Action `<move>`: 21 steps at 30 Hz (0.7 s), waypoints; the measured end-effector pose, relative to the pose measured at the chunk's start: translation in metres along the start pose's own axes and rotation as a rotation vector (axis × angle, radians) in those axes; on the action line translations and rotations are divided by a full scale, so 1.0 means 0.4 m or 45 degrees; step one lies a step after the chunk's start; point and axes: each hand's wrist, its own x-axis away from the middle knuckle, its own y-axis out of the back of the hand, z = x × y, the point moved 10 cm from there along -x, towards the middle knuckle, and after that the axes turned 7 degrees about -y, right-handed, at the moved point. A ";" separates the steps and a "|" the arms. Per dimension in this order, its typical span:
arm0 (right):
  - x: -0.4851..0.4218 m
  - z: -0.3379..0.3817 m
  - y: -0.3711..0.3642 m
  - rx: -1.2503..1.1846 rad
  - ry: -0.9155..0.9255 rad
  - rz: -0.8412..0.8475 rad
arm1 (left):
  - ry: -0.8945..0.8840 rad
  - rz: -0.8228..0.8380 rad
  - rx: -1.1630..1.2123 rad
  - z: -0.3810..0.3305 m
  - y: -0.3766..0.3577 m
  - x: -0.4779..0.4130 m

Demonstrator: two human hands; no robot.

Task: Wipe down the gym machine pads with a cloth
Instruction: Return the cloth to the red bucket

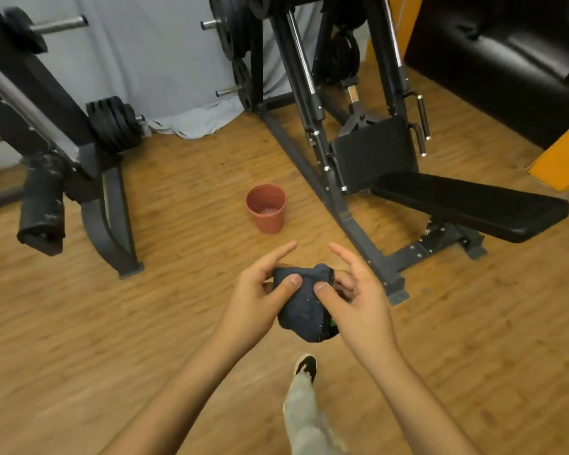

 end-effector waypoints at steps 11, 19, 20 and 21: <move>-0.724 0.037 -0.270 0.139 0.012 0.022 | 0.116 -0.027 0.060 0.259 0.273 -0.678; -1.228 -0.173 -0.454 0.053 -0.175 -0.098 | 0.144 0.150 -0.023 0.609 0.415 -1.143; -1.282 -0.205 -0.474 0.041 -0.196 -0.112 | 0.152 0.177 -0.028 0.650 0.421 -1.192; -1.335 -0.242 -0.491 0.019 -0.218 -0.124 | 0.174 0.196 -0.032 0.696 0.426 -1.238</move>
